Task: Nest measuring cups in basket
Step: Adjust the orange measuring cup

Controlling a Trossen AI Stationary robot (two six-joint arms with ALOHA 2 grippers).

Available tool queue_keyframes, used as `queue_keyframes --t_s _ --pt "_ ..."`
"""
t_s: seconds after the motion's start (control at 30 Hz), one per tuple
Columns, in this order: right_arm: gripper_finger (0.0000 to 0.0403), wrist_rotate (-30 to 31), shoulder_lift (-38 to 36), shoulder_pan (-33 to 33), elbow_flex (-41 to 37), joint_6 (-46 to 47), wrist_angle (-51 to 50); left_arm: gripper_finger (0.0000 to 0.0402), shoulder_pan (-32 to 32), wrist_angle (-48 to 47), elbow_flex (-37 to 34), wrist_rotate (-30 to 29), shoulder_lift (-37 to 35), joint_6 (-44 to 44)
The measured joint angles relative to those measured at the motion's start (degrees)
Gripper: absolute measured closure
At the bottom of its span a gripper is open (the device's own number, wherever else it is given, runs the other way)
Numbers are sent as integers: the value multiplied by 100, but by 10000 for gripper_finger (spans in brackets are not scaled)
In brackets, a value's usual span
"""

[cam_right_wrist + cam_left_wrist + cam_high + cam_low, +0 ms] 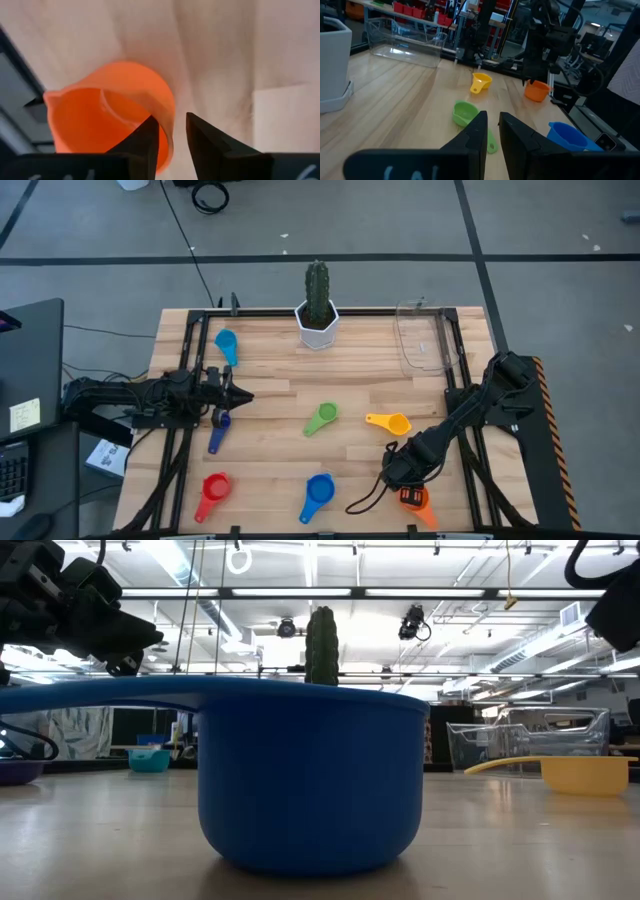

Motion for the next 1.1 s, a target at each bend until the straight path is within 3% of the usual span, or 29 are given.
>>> queue_keyframes --t_s 0.23,0.43,0.8,0.93,1.1 --pt "389 521 -2 -18 -2 -389 -76 347 0 16 0 -1 0 -3" --pt "390 847 -13 -107 4 -1378 -448 347 0 14 0 -1 0 -52" --pt "390 1275 -20 -503 7 -4020 -651 347 0 7 0 -1 0 -117" --pt "386 1319 -18 -507 7 -4342 -637 347 0 7 0 -1 0 -122" --pt "337 1591 9 -514 -17 -4327 -625 347 0 3 0 -1 0 -139"
